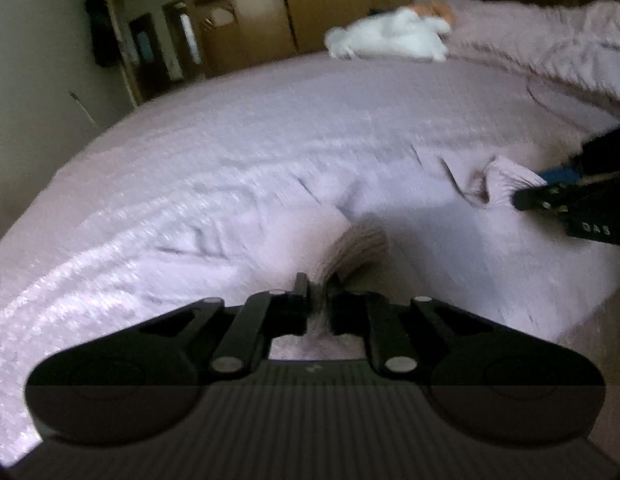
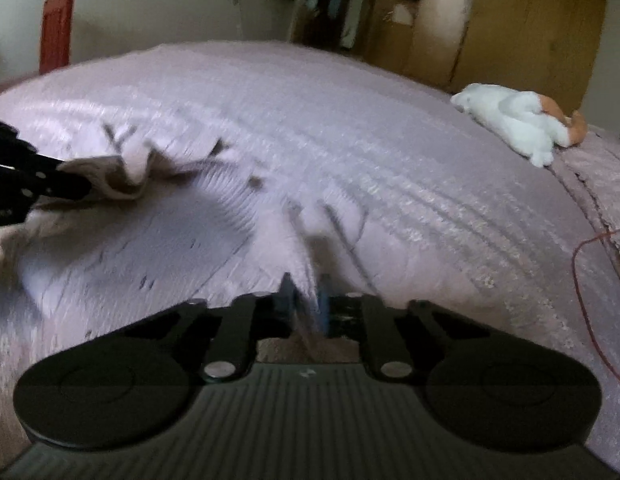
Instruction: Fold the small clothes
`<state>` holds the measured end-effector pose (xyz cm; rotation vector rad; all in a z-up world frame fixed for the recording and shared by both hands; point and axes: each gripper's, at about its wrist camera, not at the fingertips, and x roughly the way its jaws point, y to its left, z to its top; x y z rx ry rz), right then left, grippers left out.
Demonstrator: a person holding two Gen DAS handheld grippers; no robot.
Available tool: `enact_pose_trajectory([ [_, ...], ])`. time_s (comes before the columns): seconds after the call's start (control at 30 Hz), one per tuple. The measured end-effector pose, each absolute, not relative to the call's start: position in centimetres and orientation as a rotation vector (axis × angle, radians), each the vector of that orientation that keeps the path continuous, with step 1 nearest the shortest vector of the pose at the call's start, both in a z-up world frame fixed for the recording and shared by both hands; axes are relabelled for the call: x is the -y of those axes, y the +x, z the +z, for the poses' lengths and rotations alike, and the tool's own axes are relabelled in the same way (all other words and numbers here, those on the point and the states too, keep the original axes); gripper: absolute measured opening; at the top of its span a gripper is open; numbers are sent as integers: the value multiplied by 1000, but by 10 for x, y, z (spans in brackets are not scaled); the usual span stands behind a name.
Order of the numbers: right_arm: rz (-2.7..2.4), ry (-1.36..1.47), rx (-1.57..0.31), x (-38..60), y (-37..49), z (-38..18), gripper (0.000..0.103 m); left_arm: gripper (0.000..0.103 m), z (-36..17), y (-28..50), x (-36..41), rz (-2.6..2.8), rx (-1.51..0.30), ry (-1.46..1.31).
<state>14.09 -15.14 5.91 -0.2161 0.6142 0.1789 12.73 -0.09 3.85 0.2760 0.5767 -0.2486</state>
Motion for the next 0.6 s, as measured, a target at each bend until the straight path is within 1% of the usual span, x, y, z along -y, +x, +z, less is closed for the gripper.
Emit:
enact_pose_trajectory([
  [0.13,93,-170,-529,165,139,71,9,10,54,141,-17,-173,-520,249],
  [0.3,7,-157,-457,182,144,79,9,10,59,172,-43,-83,-526,199],
  [0.47,-63,-157,-466,198,162,71,9,10,49,200,-62,-18,-545,183],
  [0.6,-99,-120,-545,209,181,55,9,12,35,221,-77,37,-591,150],
])
